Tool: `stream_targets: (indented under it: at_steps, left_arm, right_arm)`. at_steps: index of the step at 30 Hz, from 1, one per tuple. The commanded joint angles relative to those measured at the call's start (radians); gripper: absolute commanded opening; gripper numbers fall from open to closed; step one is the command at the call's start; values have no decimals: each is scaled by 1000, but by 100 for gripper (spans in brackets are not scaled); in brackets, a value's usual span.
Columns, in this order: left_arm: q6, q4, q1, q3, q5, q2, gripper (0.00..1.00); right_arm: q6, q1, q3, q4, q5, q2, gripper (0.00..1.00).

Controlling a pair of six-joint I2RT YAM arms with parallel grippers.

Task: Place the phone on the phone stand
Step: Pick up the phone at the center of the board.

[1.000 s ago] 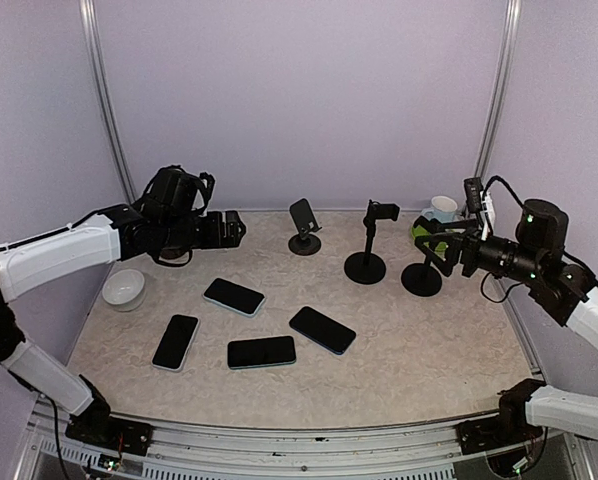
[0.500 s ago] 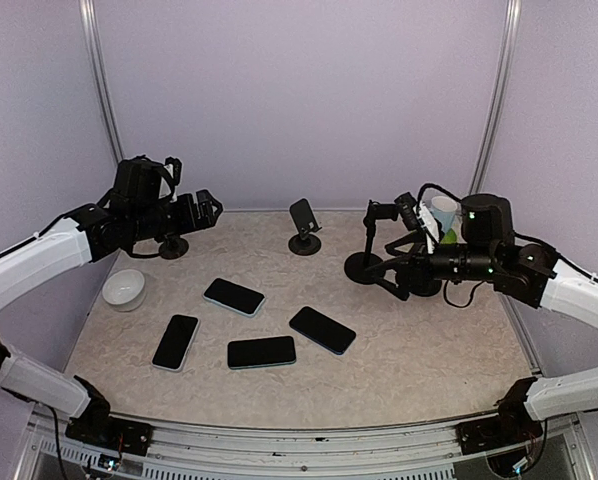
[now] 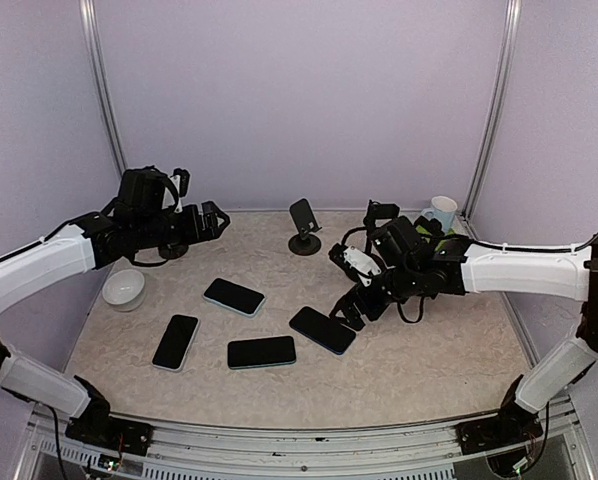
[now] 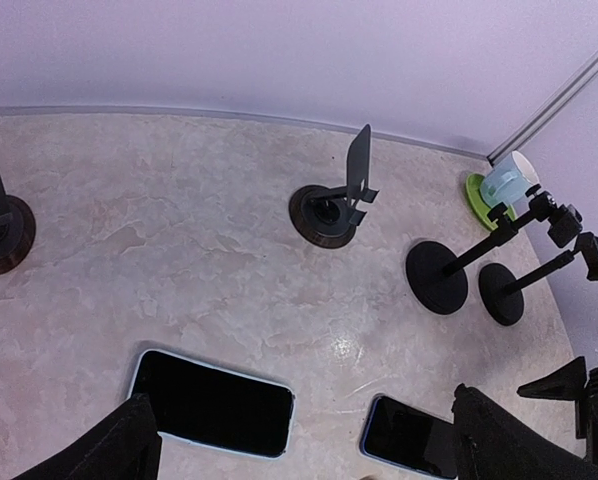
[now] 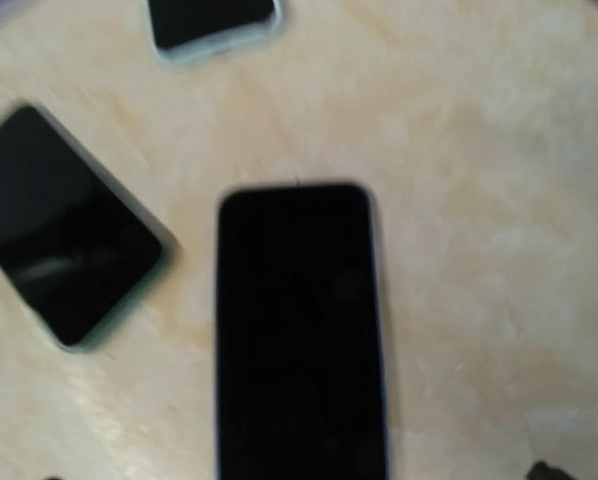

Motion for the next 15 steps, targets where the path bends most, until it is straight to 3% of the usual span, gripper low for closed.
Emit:
stream_targets:
  at_steps: [1,15]
  left_arm:
    - [-7,42,4,-23,18,-18,99]
    - [-29,80,6,-65,24,-19,99]
  right_arm:
    - [-5,31,41,-34,95,76,100]
    - [-15,50,112,-82,101,256,100]
